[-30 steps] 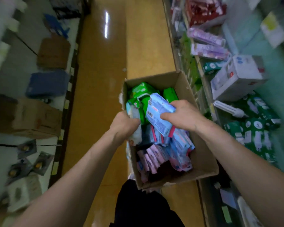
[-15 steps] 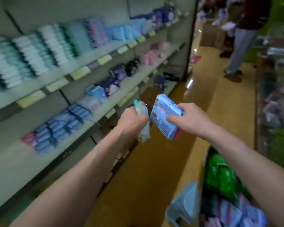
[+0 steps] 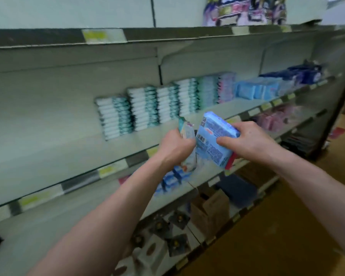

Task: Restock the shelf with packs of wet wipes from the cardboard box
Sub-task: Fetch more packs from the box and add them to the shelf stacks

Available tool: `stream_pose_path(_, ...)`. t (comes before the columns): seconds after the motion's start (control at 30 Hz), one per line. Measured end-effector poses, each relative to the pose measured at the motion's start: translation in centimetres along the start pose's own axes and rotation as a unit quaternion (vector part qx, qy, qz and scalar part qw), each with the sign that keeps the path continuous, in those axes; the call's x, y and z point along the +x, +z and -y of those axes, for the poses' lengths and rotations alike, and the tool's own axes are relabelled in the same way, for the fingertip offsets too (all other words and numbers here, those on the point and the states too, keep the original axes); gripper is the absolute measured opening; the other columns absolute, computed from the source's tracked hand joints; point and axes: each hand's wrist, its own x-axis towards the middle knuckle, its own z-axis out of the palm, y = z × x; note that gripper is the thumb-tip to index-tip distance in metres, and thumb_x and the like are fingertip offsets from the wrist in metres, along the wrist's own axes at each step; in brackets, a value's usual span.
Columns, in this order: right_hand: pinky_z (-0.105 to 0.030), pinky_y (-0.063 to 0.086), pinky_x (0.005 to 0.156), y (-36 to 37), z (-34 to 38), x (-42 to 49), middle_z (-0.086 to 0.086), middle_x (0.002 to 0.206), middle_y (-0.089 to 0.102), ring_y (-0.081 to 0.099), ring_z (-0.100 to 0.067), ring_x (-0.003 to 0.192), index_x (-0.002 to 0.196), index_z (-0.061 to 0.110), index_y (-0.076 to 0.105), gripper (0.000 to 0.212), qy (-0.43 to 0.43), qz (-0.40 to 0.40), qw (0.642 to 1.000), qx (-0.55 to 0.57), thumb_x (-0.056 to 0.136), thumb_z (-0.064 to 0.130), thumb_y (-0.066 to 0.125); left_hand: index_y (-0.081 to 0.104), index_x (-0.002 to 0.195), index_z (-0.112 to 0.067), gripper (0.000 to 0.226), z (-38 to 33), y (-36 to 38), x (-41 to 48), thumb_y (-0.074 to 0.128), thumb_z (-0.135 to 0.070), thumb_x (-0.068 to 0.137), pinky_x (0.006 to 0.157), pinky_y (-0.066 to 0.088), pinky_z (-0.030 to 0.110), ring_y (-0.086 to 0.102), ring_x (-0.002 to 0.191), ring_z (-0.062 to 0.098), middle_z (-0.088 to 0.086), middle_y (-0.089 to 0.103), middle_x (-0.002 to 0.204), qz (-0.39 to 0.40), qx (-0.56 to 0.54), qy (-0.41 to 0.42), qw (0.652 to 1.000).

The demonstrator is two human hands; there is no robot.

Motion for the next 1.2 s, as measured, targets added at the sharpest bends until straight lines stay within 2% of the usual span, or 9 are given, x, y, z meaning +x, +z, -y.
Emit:
stream_pose_path(0.33,-0.047,0.057,0.069,8.2,8.2,9.4,-0.008,0.078,0.068,0.067,-0.028,0.074,0.085,0.014,0.064,0.026,-0.089,0.071,0.993,0.020,0.074,0.037,0.065,0.052,0.082,-0.014,0.008,4.8,-9.5,6.3,0.057,-0.017,0.086,0.073,0.055,0.038,0.065,0.082,0.028,0.011,0.066,0.091,-0.091,-0.012,-0.054,0.994)
stream_pose_path(0.4,-0.045,0.057,0.068,9.6,9.4,11.1,-0.008,0.080,0.067,0.066,-0.027,0.073,0.086,0.014,0.063,0.022,-0.112,0.082,0.990,0.015,0.078,0.035,0.065,0.054,0.081,-0.013,0.009,5.6,-10.9,7.3,0.057,-0.018,0.088,0.069,0.054,0.036,0.066,0.078,0.028,0.011,0.067,0.089,-0.097,-0.035,-0.090,0.991)
stream_pose_path(0.47,-0.040,0.056,0.066,10.7,10.4,12.8,-0.006,0.081,0.067,0.066,-0.024,0.073,0.087,0.015,0.063,0.022,-0.130,0.096,0.987,0.001,0.081,0.036,0.064,0.059,0.090,-0.011,0.008,6.2,-12.2,8.3,0.056,-0.018,0.090,0.070,0.059,0.038,0.069,0.079,0.028,0.013,0.070,0.092,-0.105,-0.071,-0.122,0.984)
stream_pose_path(0.53,-0.033,0.052,0.063,11.7,11.0,14.6,-0.005,0.081,0.067,0.065,-0.022,0.074,0.089,0.018,0.062,0.019,-0.142,0.120,0.983,-0.005,0.083,0.036,0.063,0.058,0.102,-0.007,0.012,6.5,-13.6,9.4,0.056,-0.013,0.092,0.060,0.059,0.036,0.068,0.075,0.026,0.014,0.070,0.095,-0.131,-0.130,-0.127,0.975)
stream_pose_path(0.6,-0.030,0.048,0.061,12.7,11.3,16.7,-0.003,0.083,0.066,0.064,-0.021,0.075,0.089,0.021,0.060,0.017,-0.152,0.146,0.978,0.008,0.084,0.038,0.062,0.057,0.107,-0.006,0.016,6.7,-14.9,10.7,0.056,-0.010,0.092,0.054,0.057,0.031,0.068,0.073,0.024,0.013,0.069,0.094,-0.165,-0.166,-0.123,0.964)
stream_pose_path(0.73,-0.029,0.041,0.058,14.0,11.6,21.0,-0.003,0.084,0.062,0.058,-0.018,0.071,0.085,0.019,0.057,0.018,-0.194,0.180,0.964,0.011,0.086,0.036,0.061,0.058,0.095,-0.011,0.007,6.6,-16.7,13.3,0.055,-0.006,0.091,0.058,0.056,0.031,0.067,0.073,0.022,0.011,0.069,0.093,-0.222,-0.212,-0.104,0.946)
stream_pose_path(0.93,-0.027,0.036,0.054,14.8,10.0,27.0,-0.004,0.079,0.061,0.053,-0.017,0.063,0.091,0.013,0.062,0.019,-0.265,0.202,0.943,0.007,0.085,0.031,0.062,0.057,0.103,-0.009,0.013,5.5,-17.3,18.6,0.056,-0.005,0.090,0.063,0.056,0.034,0.067,0.075,0.024,0.011,0.068,0.092,-0.289,-0.263,-0.103,0.914)
stream_pose_path(1.07,-0.027,0.038,0.053,15.9,8.7,29.9,-0.005,0.081,0.062,0.060,-0.021,0.065,0.091,0.016,0.063,0.015,-0.303,0.224,0.926,-0.017,0.086,0.029,0.062,0.057,0.110,-0.003,0.021,5.4,-17.3,21.2,0.056,-0.005,0.089,0.049,0.054,0.030,0.066,0.070,0.024,0.013,0.068,0.090,-0.302,-0.302,-0.113,0.897)
stream_pose_path(1.2,-0.030,0.045,0.056,16.9,8.2,31.7,-0.006,0.081,0.063,0.062,-0.022,0.068,0.089,0.018,0.063,0.013,-0.319,0.250,0.914,0.003,0.086,0.030,0.062,0.057,0.101,-0.004,0.013,4.8,-17.2,23.0,0.054,-0.004,0.088,0.042,0.048,0.024,0.064,0.052,0.019,0.010,0.065,0.074,-0.294,-0.337,-0.108,0.888)
